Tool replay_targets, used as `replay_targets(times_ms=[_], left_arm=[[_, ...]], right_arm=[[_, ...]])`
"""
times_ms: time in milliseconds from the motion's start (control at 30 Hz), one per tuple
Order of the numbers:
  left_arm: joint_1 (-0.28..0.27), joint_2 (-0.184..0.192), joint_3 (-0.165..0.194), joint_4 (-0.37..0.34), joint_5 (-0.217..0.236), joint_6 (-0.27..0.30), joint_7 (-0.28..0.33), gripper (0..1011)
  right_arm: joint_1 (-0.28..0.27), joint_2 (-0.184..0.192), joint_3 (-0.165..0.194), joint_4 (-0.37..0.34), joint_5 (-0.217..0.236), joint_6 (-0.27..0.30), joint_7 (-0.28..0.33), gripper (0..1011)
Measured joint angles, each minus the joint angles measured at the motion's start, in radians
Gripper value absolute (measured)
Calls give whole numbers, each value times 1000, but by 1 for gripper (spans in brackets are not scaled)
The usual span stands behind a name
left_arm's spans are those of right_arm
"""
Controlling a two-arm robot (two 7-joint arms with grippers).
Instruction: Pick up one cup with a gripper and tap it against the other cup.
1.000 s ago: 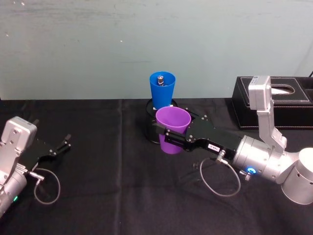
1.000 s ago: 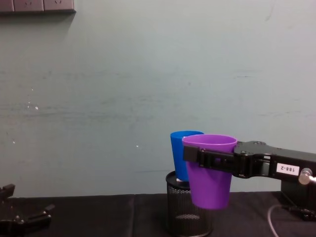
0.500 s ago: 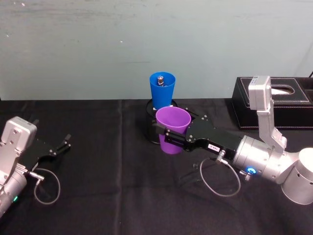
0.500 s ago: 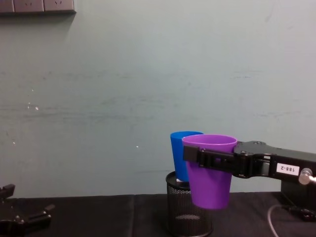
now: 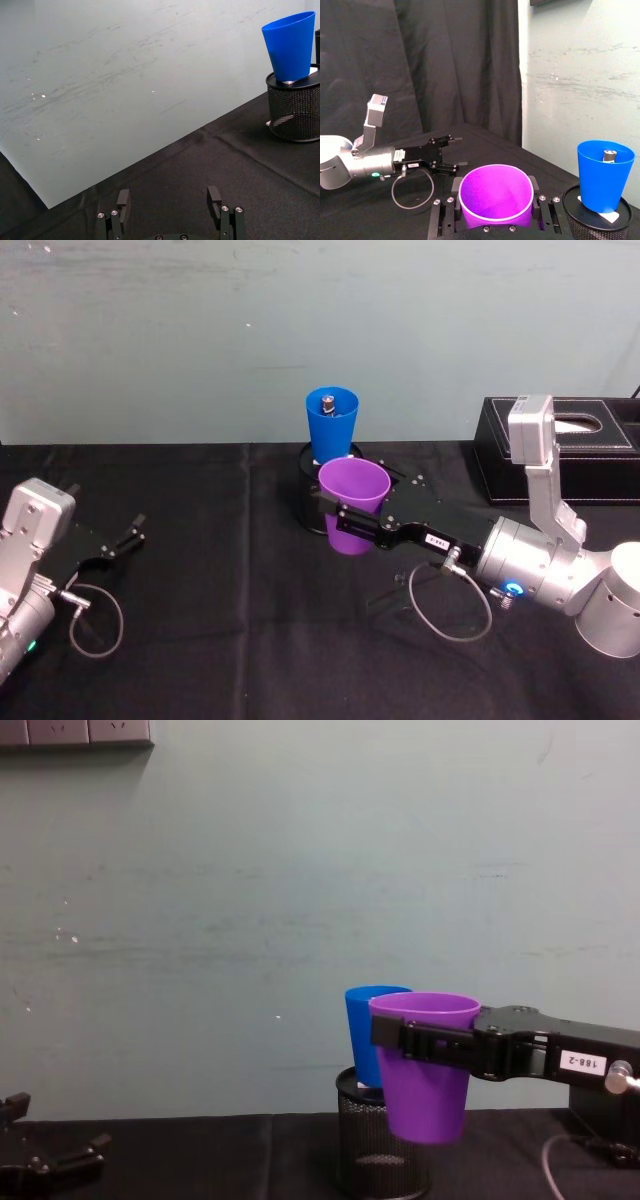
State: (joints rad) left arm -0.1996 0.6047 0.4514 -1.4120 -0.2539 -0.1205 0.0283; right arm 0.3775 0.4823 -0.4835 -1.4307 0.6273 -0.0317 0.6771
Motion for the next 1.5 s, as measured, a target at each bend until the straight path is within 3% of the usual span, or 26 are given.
replay_targets(times_ms=[1500], left_arm=[[0,0,0,0,0,0,0,1000]], right_arm=[[0,0,0,0,0,0,0,754]])
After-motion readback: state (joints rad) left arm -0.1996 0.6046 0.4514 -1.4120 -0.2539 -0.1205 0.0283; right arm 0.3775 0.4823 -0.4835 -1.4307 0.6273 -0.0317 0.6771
